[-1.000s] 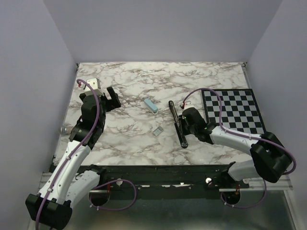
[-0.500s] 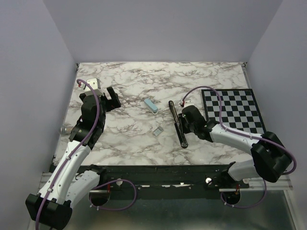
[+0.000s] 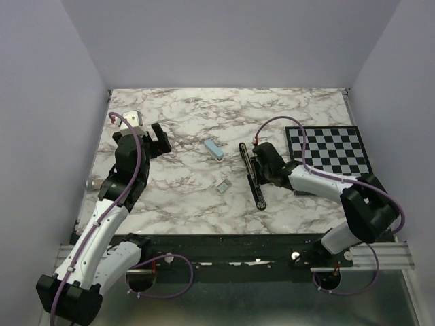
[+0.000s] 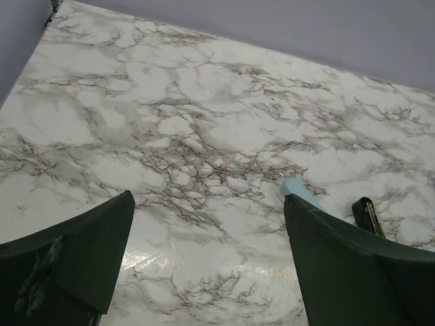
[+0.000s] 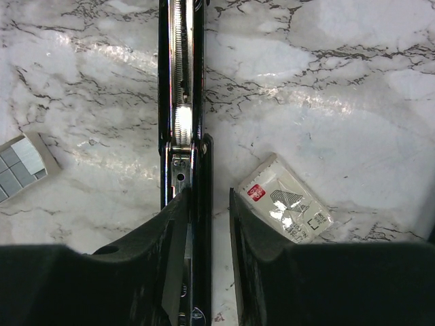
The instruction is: Load the staples into the stapler
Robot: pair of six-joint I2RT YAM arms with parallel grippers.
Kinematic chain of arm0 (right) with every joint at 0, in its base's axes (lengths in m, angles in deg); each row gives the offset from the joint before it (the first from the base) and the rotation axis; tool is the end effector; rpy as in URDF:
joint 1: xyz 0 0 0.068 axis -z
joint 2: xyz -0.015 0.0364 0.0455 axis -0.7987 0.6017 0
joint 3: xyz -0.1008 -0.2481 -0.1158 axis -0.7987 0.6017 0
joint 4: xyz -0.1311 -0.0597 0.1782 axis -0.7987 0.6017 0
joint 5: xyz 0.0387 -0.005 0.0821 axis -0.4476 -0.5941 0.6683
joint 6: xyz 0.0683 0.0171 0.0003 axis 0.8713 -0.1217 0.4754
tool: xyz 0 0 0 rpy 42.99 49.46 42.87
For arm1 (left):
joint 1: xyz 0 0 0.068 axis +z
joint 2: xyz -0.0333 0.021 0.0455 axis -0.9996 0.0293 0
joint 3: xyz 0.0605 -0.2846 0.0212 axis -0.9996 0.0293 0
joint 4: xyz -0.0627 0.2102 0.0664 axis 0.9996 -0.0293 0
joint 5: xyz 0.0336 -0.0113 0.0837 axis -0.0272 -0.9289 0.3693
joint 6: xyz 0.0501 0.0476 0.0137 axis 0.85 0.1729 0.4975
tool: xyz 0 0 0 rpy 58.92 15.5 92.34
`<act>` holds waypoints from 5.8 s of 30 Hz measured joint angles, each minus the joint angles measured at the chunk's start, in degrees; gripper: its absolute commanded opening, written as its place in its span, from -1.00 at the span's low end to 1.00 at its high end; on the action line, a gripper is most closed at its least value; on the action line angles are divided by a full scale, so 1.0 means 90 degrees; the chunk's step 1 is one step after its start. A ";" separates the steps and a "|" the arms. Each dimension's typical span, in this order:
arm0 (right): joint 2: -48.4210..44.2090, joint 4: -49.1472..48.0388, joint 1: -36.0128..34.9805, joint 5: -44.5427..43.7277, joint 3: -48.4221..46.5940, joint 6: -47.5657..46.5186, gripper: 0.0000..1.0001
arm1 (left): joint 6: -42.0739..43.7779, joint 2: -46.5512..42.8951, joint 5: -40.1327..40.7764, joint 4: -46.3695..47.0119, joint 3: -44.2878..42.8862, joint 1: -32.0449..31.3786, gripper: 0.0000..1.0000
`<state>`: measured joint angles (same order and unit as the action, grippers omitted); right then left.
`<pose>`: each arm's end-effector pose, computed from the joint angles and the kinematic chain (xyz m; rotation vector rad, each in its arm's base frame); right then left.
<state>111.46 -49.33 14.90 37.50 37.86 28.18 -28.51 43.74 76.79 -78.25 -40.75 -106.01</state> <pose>0.2337 0.1671 0.2056 -0.3374 2.4290 0.1547 0.1649 -0.0327 0.3510 -0.2931 1.7631 -0.1887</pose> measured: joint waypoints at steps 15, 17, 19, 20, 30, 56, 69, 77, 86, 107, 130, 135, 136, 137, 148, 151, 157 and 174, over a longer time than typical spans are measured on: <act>-0.0017 0.0299 0.0039 0.0418 -0.0022 0.0010 -0.23 | 0.0000 0.0000 -0.0041 0.0000 0.0000 0.0000 0.98; -0.0080 0.0452 0.0039 0.0510 -0.0022 0.0019 -0.23 | -0.0002 0.0000 -0.0041 0.0000 0.0000 0.0000 0.98; -0.0138 0.0624 0.0039 0.0571 -0.0024 0.0049 -0.22 | 0.0000 0.0000 -0.0041 0.0000 0.0000 0.0000 0.98; -0.0160 0.0695 0.0039 0.0597 -0.0022 0.0066 -0.22 | 0.0000 0.0000 -0.0041 0.0002 0.0000 0.0000 0.98; -0.0452 0.1022 0.0039 0.0954 0.0168 0.0216 -0.23 | -0.0002 0.0000 -0.0044 0.0000 0.0000 0.0000 0.98; 0.0984 0.1003 0.0039 0.0993 -0.1282 0.0250 -0.75 | 0.0000 -0.0002 -0.0044 0.0002 0.0000 0.0000 0.98; 0.1042 0.1061 0.0039 0.0828 -0.1566 0.0134 -0.46 | 0.0000 -0.0002 -0.0044 0.0000 0.0000 0.0000 0.98; 0.0996 0.1129 0.0039 0.0886 -0.1501 0.0027 -0.44 | 0.0000 -0.0002 -0.0046 0.0002 0.0000 0.0000 0.98; 0.0984 0.1149 0.0039 0.1064 -0.1375 -0.0090 -0.44 | 0.0000 -0.0002 -0.0044 0.0002 0.0000 0.0000 0.98; 0.0573 0.1484 -0.0022 0.1387 -0.1020 -0.0168 -0.43 | 0.0000 -0.0002 -0.0046 0.0002 0.0000 0.0000 0.98; -0.0318 0.2176 -0.0189 0.1647 -0.0629 -0.0248 -0.38 | -0.0002 -0.0002 -0.0058 0.0002 0.0000 0.0002 0.98; -0.0661 0.2164 -0.0189 0.1712 -0.0607 -0.0185 0.02 | -0.0002 -0.0002 -0.0090 0.0002 0.0000 0.0000 0.98; -0.0661 0.2161 -0.0189 0.1724 -0.0602 -0.0182 0.11 | -0.0002 0.0000 -0.0092 0.0002 0.0000 0.0000 0.98; -0.0658 0.2147 -0.0189 0.1753 -0.0573 -0.0163 0.14 | -0.0002 -0.0002 -0.0092 0.0002 0.0000 0.0002 0.97; -0.0211 0.1957 -0.0447 0.2244 -0.0381 -0.0083 0.18 | 0.0000 0.0000 -0.0155 0.0002 0.0000 0.0000 0.98; -0.0087 0.1948 -0.0580 0.2336 -0.0408 -0.0083 0.18 | 0.0000 -0.0002 -0.0160 0.0002 0.0000 0.0002 0.98; -0.0015 0.2001 -0.0648 0.2722 -0.0658 -0.0216 0.20 | -0.0002 -0.0002 -0.0160 0.0002 0.0000 0.0000 0.98; 0.1637 0.2798 0.0233 0.1552 -0.4782 -0.0362 0.49 | 0.0000 -0.0051 -0.0192 0.0000 0.0000 0.0000 0.98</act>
<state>126.19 -24.15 17.00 51.47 -5.18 24.93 -28.51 43.28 75.06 -78.25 -40.75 -106.01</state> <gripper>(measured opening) 0.744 0.988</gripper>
